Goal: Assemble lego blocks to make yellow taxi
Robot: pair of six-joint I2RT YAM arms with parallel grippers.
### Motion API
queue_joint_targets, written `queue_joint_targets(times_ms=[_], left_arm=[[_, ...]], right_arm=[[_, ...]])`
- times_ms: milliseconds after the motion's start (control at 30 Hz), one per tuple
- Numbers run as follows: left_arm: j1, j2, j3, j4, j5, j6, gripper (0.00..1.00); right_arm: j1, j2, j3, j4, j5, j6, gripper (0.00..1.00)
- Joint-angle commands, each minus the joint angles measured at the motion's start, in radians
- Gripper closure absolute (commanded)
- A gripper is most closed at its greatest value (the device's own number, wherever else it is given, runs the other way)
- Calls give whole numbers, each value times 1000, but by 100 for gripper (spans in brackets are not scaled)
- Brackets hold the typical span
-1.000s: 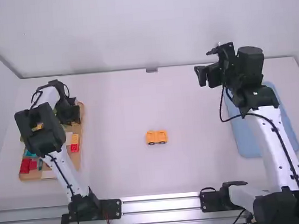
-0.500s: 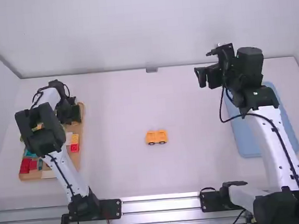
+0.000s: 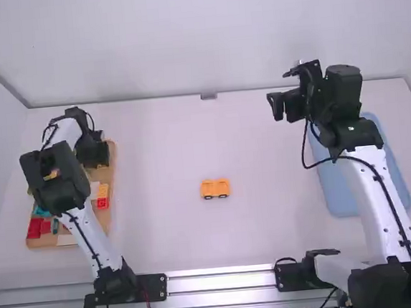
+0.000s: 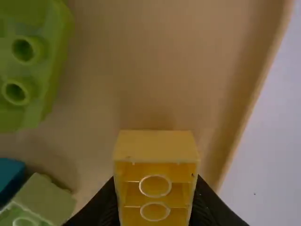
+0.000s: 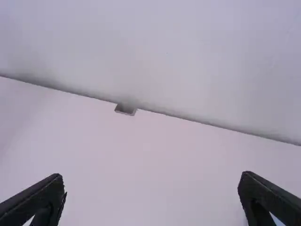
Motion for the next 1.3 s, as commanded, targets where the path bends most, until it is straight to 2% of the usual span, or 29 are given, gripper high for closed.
queue_joint_targets(times_ms=[0,133,267,400,567,667,767,933,1000,1100,1267], left_arm=[[-7,-61,37,-18,-7,-8,76],[-13,-171,34,-17,30,-3,78],[-36,-273,-7,5,105,47,79],[-90,-417,-114,85,233,132,78],[-200,-553,-283,216,413,242,81],[-272,-634,-385,316,523,267,82],[-338,-706,-478,441,620,266,76],[-418,-770,-582,604,790,256,74],[-455,-774,-628,697,914,256,73],[-476,-774,-667,784,1017,241,74],[-478,-772,-722,940,1089,156,75]], right_arm=[[4,4,39,12,-85,2,2],[5,10,39,82,-262,-45,2],[24,45,39,145,-294,-69,2],[75,147,39,256,-296,-23,2],[139,301,39,405,-302,56,2],[165,373,39,475,-404,70,2],[182,436,39,540,-552,70,2],[196,506,39,613,-769,70,2],[202,531,39,638,-892,69,2],[223,550,39,631,-969,32,2],[240,562,39,624,-1021,17,1]])
